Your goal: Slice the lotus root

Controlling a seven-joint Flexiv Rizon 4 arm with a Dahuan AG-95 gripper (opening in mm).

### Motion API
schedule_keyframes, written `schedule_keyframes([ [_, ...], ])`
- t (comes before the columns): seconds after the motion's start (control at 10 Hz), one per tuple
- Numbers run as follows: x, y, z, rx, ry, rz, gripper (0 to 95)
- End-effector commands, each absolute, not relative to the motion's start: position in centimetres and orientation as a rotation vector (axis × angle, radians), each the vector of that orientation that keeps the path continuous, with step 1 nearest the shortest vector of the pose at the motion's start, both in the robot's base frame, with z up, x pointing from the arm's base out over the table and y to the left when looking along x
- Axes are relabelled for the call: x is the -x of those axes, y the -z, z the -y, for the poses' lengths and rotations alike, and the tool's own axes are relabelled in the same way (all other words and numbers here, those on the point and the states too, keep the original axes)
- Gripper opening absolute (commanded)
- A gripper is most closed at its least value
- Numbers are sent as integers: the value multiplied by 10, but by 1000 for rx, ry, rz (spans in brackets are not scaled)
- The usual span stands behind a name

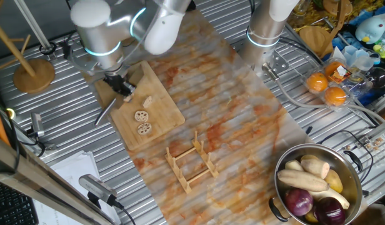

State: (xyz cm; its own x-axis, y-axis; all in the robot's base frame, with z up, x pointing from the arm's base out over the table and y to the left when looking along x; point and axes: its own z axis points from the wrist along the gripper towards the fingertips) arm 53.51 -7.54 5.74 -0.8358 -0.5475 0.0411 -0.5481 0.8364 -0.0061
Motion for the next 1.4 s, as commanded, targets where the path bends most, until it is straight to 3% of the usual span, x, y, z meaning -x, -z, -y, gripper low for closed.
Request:
schedule_keyframes([
  [0.1,-513,-25,77,-888,-77,3010,0],
  [0.7,-539,-21,82,-892,-71,3013,0],
  [0.8,-544,-25,81,-853,-2,2983,0],
  [1.4,-550,-49,75,-843,-18,3011,0],
])
